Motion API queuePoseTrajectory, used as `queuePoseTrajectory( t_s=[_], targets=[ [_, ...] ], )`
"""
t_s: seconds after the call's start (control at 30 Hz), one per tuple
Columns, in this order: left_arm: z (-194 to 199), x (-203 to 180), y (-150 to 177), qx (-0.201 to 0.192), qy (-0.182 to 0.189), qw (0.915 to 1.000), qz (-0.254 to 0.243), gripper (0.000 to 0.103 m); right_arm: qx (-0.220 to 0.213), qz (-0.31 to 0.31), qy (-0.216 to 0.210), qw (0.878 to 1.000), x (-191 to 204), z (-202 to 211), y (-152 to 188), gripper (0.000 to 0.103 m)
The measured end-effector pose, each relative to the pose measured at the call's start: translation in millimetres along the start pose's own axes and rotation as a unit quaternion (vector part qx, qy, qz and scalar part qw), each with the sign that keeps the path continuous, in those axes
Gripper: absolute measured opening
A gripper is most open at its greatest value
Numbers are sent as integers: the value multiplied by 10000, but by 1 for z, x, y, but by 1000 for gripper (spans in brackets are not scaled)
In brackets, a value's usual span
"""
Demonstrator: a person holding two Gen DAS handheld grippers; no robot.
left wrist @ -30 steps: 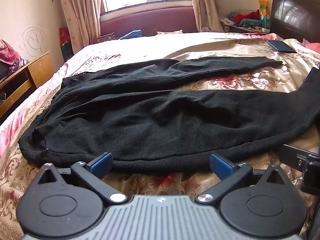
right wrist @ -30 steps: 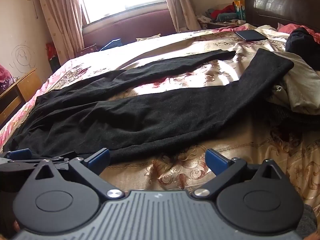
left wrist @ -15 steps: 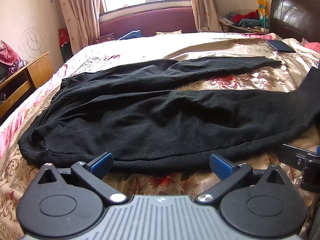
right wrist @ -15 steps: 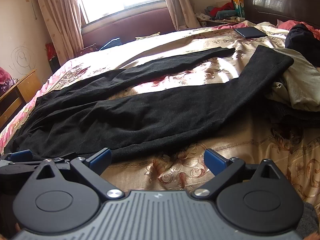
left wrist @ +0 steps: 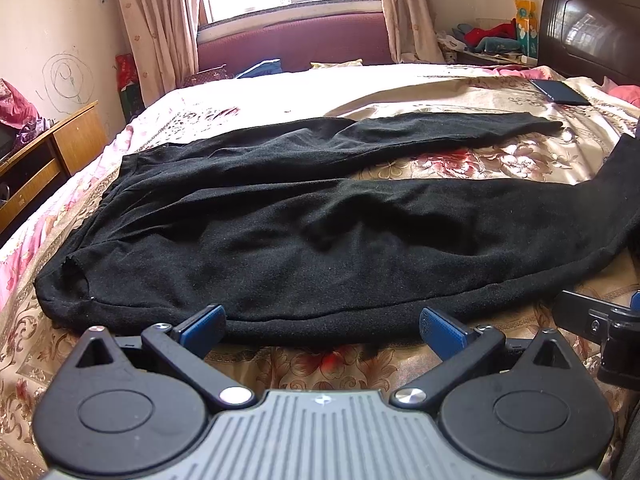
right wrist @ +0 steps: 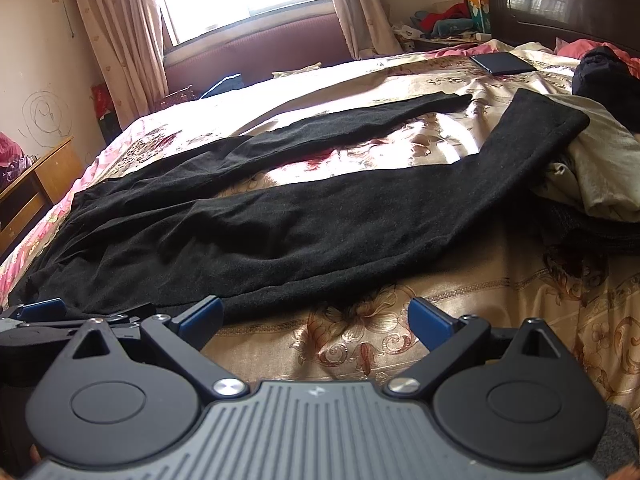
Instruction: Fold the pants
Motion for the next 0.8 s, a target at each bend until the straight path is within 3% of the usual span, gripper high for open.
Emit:
queuePoseTrajectory(
  t_s=[0.8],
  targets=[
    [1,-3,0,9,56,10000,-44,103,33,-11,-17,10000,0,-1,2,98]
  ],
)
Point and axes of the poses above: each gripper's, at about its wrist camera, not at the fingertips, and z roughly against the way its jaws point, x to its left, y to its underside, the point moved 6 cm from there along -z, roughly the way its jaws point, and after that the axes turned 1 degree about -y, right-handed, at the moved point
